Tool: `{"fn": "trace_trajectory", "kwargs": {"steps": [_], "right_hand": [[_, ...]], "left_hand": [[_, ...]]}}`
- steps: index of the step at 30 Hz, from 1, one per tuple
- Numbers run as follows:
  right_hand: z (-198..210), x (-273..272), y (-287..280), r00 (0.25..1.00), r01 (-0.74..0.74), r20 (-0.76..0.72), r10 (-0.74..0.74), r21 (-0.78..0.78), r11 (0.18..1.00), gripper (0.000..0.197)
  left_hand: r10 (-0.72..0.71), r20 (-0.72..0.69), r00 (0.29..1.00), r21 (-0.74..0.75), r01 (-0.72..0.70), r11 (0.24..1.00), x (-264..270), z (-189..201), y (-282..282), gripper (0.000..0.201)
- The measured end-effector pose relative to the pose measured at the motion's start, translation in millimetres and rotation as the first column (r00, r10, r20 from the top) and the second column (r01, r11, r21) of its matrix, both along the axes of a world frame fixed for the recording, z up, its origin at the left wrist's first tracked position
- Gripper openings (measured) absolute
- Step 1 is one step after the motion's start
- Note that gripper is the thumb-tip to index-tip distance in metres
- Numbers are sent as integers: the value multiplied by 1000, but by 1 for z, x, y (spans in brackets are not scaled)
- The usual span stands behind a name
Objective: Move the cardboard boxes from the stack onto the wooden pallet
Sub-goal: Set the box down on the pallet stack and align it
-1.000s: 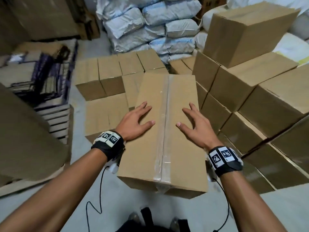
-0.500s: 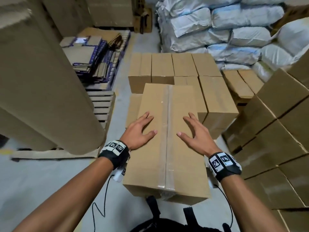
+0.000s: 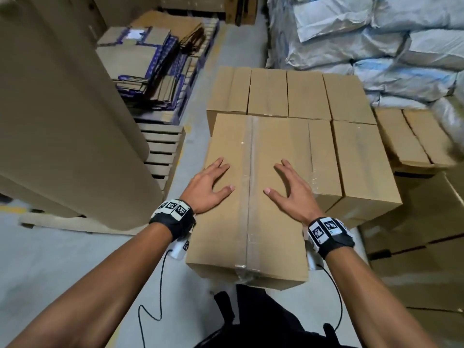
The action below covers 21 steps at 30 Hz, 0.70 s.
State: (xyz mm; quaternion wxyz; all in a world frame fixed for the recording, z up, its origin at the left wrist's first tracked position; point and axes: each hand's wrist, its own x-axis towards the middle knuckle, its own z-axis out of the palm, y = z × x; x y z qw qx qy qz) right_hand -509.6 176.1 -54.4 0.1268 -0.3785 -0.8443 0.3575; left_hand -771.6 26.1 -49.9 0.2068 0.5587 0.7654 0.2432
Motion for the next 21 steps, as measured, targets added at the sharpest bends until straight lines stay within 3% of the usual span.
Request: {"fn": "trace_trajectory", "kwargs": {"steps": [10, 21], "right_hand": [[-46, -75, 163, 1000, 6, -9, -6, -49, 999, 85], [-159, -126, 271, 996, 17, 87, -7, -122, 992, 94]], "left_hand": [[-16, -8, 1000, -56, 15, 998, -74, -41, 167, 73], [-48, 53, 997, -152, 56, 987, -125, -168, 285, 81]]}}
